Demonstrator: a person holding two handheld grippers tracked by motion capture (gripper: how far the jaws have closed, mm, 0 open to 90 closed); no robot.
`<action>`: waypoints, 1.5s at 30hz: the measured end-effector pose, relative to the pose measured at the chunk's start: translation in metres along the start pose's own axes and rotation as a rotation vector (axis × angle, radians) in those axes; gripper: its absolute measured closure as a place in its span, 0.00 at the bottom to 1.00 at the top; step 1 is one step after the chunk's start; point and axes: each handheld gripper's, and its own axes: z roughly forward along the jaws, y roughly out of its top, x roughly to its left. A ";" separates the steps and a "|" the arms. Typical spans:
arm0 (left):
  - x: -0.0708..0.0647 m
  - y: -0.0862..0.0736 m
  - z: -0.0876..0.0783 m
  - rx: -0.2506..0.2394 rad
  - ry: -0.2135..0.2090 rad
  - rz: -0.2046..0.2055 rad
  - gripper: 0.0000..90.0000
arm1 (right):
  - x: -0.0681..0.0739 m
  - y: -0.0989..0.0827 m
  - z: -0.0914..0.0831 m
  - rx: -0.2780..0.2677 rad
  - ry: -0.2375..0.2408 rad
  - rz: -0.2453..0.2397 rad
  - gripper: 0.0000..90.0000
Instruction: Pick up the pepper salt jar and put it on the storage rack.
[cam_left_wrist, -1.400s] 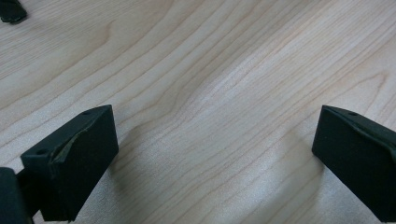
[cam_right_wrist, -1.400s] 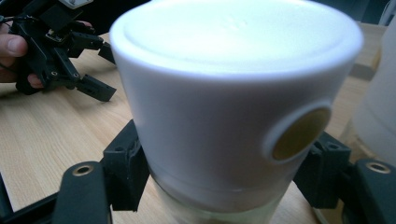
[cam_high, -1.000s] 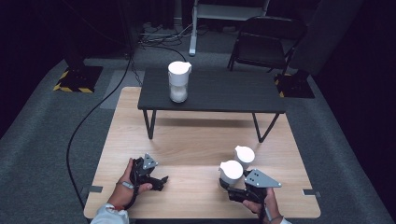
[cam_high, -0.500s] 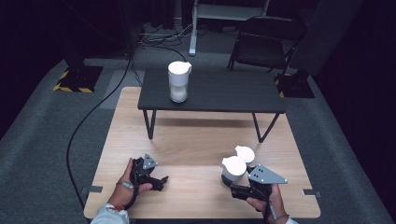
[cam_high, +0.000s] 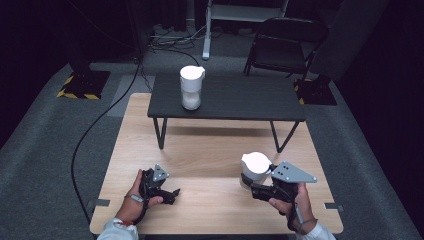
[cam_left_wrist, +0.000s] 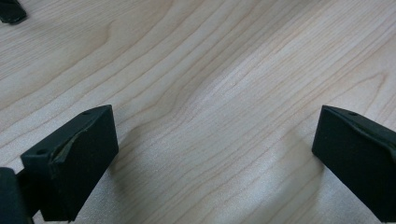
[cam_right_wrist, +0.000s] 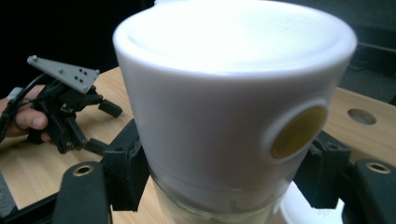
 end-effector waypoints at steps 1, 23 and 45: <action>0.000 0.000 0.000 0.000 0.000 0.000 0.00 | 0.000 0.003 0.000 -0.003 -0.005 -0.003 0.33; 0.000 0.000 0.000 -0.002 0.001 0.002 0.00 | -0.014 0.053 0.012 -0.057 -0.054 -0.022 0.33; 0.000 0.000 0.000 -0.002 0.000 0.001 0.00 | -0.025 0.092 0.030 -0.113 -0.118 -0.033 0.33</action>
